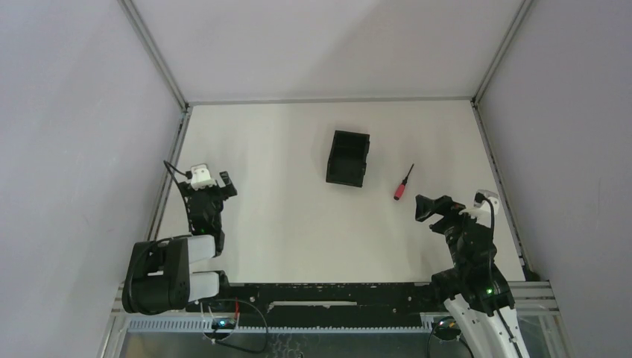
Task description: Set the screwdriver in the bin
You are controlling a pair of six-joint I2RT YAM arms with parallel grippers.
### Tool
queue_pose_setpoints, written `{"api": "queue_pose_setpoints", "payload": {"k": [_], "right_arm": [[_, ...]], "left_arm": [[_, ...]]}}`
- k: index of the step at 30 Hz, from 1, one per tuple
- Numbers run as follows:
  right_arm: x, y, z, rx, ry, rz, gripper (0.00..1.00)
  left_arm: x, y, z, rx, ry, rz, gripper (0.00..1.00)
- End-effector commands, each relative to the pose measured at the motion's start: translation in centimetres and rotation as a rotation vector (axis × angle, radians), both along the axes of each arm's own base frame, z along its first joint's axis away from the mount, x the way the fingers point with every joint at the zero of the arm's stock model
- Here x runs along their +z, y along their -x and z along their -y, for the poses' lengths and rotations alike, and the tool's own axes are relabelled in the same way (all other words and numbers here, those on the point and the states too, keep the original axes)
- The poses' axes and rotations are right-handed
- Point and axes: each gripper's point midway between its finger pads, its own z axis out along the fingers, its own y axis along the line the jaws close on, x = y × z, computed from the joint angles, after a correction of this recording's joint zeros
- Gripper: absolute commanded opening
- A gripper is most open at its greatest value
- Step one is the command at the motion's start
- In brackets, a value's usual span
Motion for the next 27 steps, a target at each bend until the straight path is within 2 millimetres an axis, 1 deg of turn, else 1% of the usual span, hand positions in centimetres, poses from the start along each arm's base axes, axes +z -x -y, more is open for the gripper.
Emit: {"api": "queue_pose_setpoints", "payload": {"k": [1,3,5,7,8,9,12,14,15,18,19,21,24,26,27], "right_arm": [[1.8,-0.8,0.1,-0.029,-0.031,0.053,1.00],[3.5,-1.1,-0.9,0.037,-0.016,0.097,1.00],[5.2,-1.9,-1.9,0.087,-0.007,0.126,1.00],[6.7,-3.0,-2.4,0.099,0.007,0.104,1.00],[7.1,-3.8,-2.7,0.103,0.027,0.067,0.99],[7.8,-4.7,-2.6,0.090,0.040,0.040,0.99],[7.3,-7.8,-2.0,0.021,0.129,-0.173,0.96],[6.5,-9.8,-1.8,-0.001,0.192,-0.321,0.95],[6.6,-11.0,-1.7,-0.016,0.209,-0.383,0.95],[2.8,-13.7,-1.4,-0.036,0.216,-0.595,0.95],[0.8,-14.7,-1.8,-0.015,0.210,-0.661,0.94],[-2.2,-16.0,-1.7,-0.011,0.198,-0.753,0.93],[-7.3,-17.3,-1.4,-0.012,0.206,-0.885,0.89],[-10.4,-17.6,-1.5,0.002,0.211,-0.964,0.85],[-11.6,-17.7,-1.5,0.006,0.215,-0.992,0.82]], "left_arm": [[2.8,-1.0,-0.1,0.004,-0.021,0.079,1.00],[2.8,-1.1,-0.1,0.003,-0.021,0.080,1.00],[2.7,-1.0,-0.1,0.003,-0.021,0.078,1.00],[2.8,-1.0,-0.1,0.002,-0.021,0.079,1.00],[2.8,-1.0,-0.1,0.002,-0.021,0.079,1.00],[2.8,-1.0,-0.1,0.002,-0.021,0.078,1.00],[2.8,-1.1,-0.1,0.003,-0.021,0.079,1.00],[2.8,-1.0,-0.1,0.002,-0.021,0.079,1.00],[2.8,-1.1,-0.1,0.002,-0.021,0.079,1.00],[2.7,-1.0,-0.1,0.002,-0.021,0.078,1.00],[2.8,-1.0,-0.1,0.002,-0.021,0.079,1.00],[2.7,-1.0,-0.1,0.002,-0.021,0.078,1.00],[2.8,-1.1,-0.1,0.001,-0.021,0.080,1.00],[2.8,-1.1,-0.1,0.003,-0.021,0.080,1.00],[2.8,-1.0,-0.1,0.003,-0.022,0.079,1.00]]}}
